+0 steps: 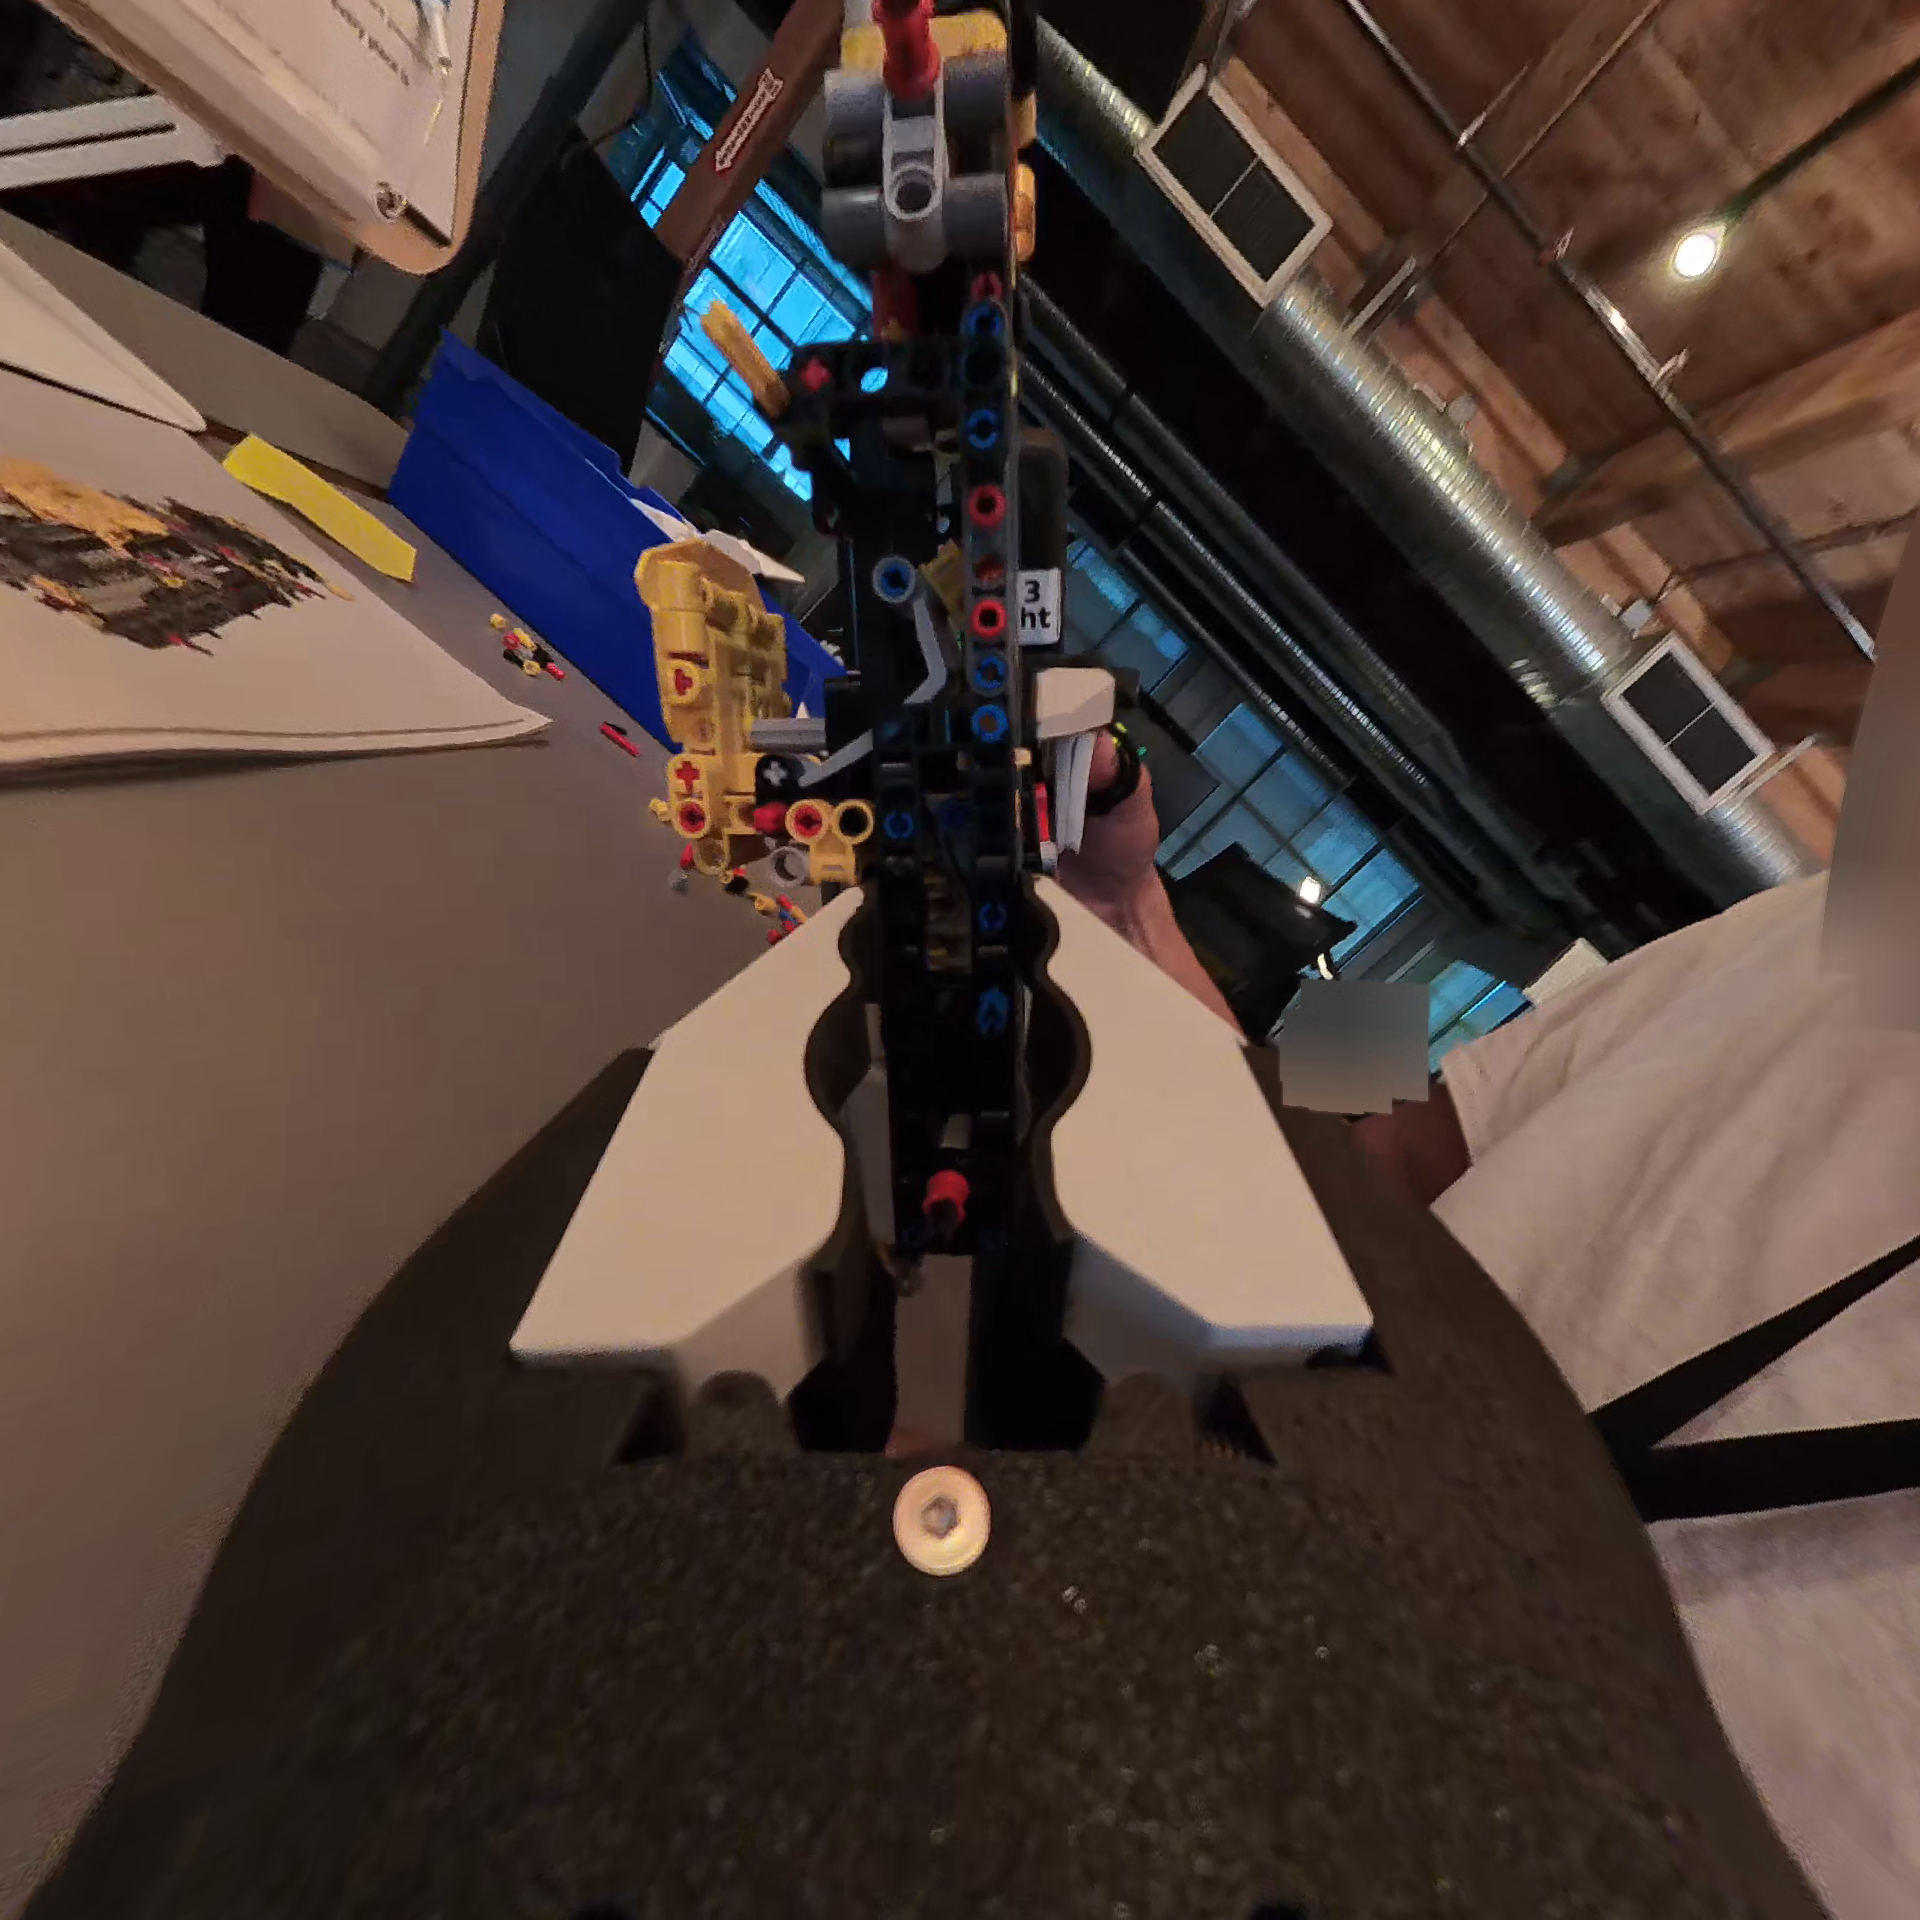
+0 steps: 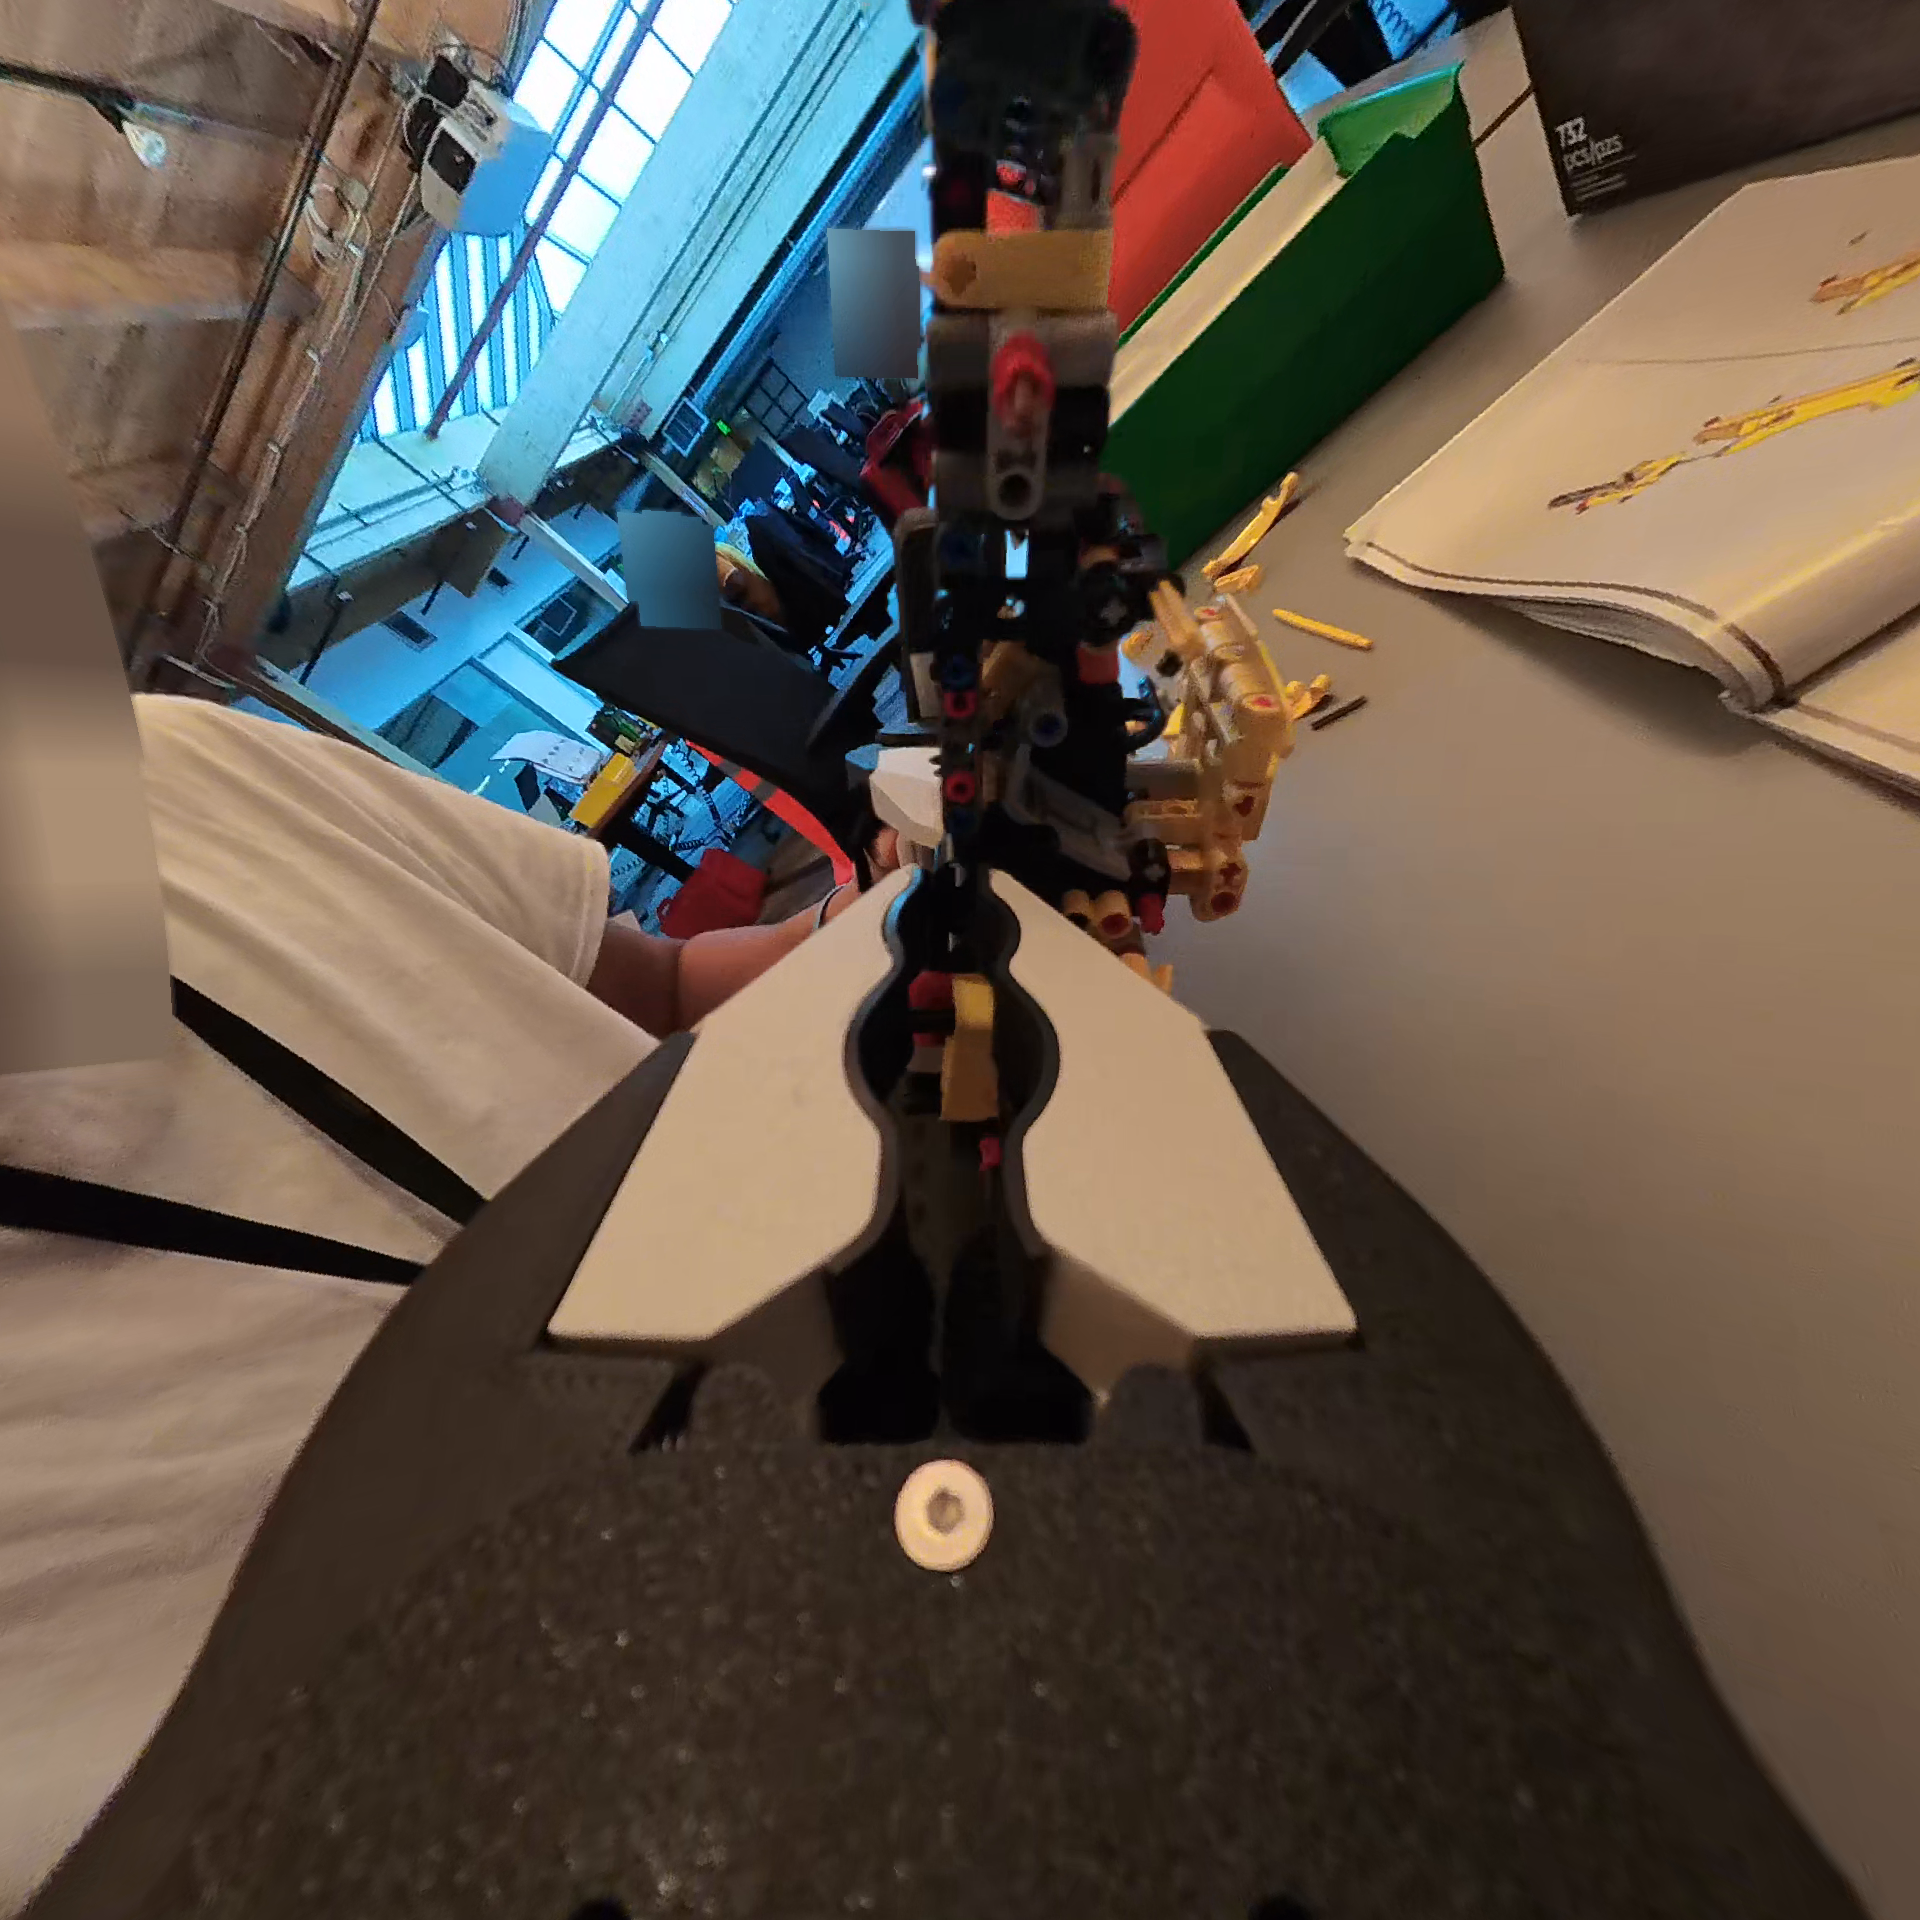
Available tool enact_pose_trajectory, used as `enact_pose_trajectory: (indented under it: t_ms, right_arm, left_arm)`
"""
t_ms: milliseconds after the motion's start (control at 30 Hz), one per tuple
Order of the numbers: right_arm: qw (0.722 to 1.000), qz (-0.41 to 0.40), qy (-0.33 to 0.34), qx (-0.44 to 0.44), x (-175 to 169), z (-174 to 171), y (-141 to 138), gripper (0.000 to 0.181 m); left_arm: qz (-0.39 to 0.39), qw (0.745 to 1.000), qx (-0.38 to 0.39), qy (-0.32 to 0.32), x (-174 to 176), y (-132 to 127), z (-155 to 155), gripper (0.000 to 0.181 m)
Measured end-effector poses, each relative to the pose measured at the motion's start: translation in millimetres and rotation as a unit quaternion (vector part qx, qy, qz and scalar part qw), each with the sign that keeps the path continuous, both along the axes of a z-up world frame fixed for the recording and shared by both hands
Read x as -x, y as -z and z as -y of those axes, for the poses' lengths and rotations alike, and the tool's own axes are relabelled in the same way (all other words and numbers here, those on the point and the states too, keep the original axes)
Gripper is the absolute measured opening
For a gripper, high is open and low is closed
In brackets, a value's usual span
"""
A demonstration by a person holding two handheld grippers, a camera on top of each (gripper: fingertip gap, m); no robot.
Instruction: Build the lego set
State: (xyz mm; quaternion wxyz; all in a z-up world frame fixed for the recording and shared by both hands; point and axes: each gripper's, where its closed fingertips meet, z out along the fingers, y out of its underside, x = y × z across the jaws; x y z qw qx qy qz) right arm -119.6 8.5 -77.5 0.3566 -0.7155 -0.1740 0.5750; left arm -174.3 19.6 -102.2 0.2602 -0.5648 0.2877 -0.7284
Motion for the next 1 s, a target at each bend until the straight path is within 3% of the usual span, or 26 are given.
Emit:
enact_pose_trajectory:
  t_ms: [233,500,1000]
  right_arm:
    - [1.000,0.000,0.010,-0.014,0.2,-3.9,2.2,0.006]
    - [0.996,0.076,0.006,-0.044,-0.5,-2.0,2.7,0.006]
    - [0.995,0.089,-0.011,-0.048,-2.7,7.4,1.8,0.007]
  left_arm:
    - [0.007,1.000,0.027,-0.002,0.9,0.9,-4.9,0.024]
    - [0.013,0.999,0.044,0.002,-0.6,1.7,-3.8,0.024]
    - [0.039,0.993,0.108,0.028,-2.4,1.6,-2.0,0.024]
